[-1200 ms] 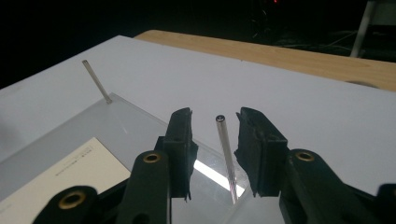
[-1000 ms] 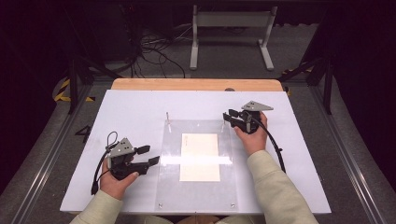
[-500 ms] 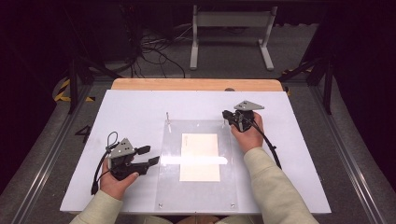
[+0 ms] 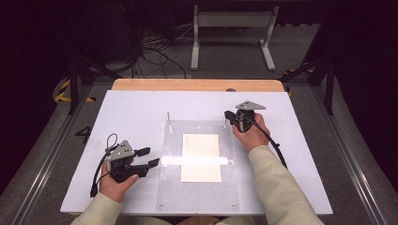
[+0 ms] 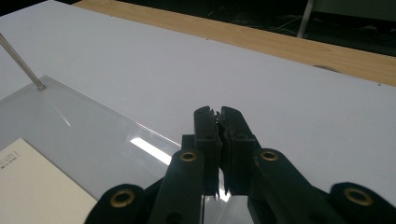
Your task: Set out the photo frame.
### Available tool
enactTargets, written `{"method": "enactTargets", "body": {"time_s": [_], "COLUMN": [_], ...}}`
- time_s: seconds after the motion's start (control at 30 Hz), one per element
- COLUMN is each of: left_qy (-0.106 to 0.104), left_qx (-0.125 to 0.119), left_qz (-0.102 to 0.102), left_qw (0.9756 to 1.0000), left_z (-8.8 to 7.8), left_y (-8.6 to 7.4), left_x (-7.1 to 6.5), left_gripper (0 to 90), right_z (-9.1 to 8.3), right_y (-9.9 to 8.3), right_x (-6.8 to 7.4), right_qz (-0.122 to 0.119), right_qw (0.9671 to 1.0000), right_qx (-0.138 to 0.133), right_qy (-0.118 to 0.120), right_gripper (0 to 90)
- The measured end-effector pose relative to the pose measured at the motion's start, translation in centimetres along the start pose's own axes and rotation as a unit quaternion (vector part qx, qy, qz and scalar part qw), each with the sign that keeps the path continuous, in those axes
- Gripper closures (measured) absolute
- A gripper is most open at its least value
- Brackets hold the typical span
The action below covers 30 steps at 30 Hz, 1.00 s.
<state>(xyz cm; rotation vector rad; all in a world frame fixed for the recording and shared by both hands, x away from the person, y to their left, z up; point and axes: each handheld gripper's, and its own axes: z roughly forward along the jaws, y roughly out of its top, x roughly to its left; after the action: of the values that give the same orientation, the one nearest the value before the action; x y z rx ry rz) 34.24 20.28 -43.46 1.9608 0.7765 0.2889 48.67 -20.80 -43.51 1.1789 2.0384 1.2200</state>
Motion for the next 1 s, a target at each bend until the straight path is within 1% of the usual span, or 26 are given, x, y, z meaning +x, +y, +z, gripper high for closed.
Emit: {"method": "enactTargets", "body": {"time_s": [0.07, 0.17, 0.27, 0.33, 0.43, 0.47, 0.53, 0.57, 0.63, 0.67, 0.7, 0.73, 0.83, 0.87, 0.9, 1.0], "left_qy": [0.003, 0.004, 0.009, 0.012, 0.016, 0.017, 0.021, 0.023, 0.026, 0.032, 0.033, 0.037, 0.045, 0.045, 0.045, 0.042], "left_qx": [0.0, -0.001, -0.007, -0.01, -0.01, -0.01, -0.012, -0.009, -0.008, -0.006, -0.002, 0.0, 0.01, 0.016, 0.016, 0.021], "left_qz": [-0.001, -0.001, -0.008, -0.01, -0.004, -0.006, 0.0, 0.007, 0.007, 0.013, 0.014, 0.021, 0.033, 0.041, 0.041, 0.059], "left_qw": [1.0, 1.0, 0.9999, 0.9998, 0.9998, 0.9998, 0.9997, 0.9997, 0.9996, 0.9994, 0.9993, 0.9991, 0.9984, 0.998, 0.998, 0.9971], "left_z": [-0.1, -0.4, -1.0, -1.1, -1.4, -1.5, -1.6, -1.7, -1.8, -1.9, -2.1, -2.3, -2.7, -2.7, -2.7, -2.6], "left_y": [-0.1, -0.2, -0.3, -0.4, -0.4, -0.5, -0.5, -0.5, -0.6, -0.6, -0.7, -0.8, -1.1, -1.4, -1.4, -1.6], "left_x": [0.0, 0.0, 0.3, 0.4, 0.5, 0.4, 0.4, 0.4, 0.3, 0.3, 0.2, 0.2, 0.2, 0.0, 0.0, -0.4], "left_gripper": [41.7, 41.4, 40.7, 40.4, 39.9, 39.8, 39.3, 39.1, 38.6, 38.6, 38.7, 38.7, 38.0, 36.8, 35.7, 33.9], "right_z": [0.1, 0.2, 0.4, 0.5, 0.7, 0.8, 1.0, 1.1, 1.2, 1.2, 1.3, 1.4, 1.6, 1.8, 1.8, 1.9], "right_y": [-0.1, 0.0, 0.1, 0.3, 0.6, 0.7, 0.8, 0.8, 0.9, 0.9, 0.8, 0.8, 1.0, 1.2, 1.2, 1.2], "right_x": [-0.3, -0.4, -0.7, -0.7, -0.9, -1.0, -1.2, -1.3, -1.4, -1.5, -1.7, -1.8, -1.9, -2.1, -2.1, -2.3], "right_qz": [0.013, 0.015, 0.021, 0.022, 0.034, 0.039, 0.05, 0.052, 0.056, 0.06, 0.066, 0.072, 0.081, 0.083, 0.083, 0.09], "right_qw": [0.9999, 0.9998, 0.9996, 0.9996, 0.9991, 0.9989, 0.9984, 0.9982, 0.9979, 0.9977, 0.9972, 0.9968, 0.996, 0.9957, 0.9957, 0.9948], "right_qx": [-0.002, 0.001, 0.002, 0.008, 0.017, 0.018, 0.02, 0.021, 0.02, 0.019, 0.017, 0.017, 0.022, 0.024, 0.024, 0.024], "right_qy": [0.009, 0.012, 0.016, 0.015, 0.017, 0.017, 0.018, 0.02, 0.023, 0.025, 0.029, 0.03, 0.031, 0.034, 0.034, 0.04], "right_gripper": [86.0, 86.0, 86.1, 86.1, 86.1, 86.1, 86.1, 86.1, 86.1, 86.0, 86.0, 86.0, 86.0, 86.0, 86.0, 86.0]}}
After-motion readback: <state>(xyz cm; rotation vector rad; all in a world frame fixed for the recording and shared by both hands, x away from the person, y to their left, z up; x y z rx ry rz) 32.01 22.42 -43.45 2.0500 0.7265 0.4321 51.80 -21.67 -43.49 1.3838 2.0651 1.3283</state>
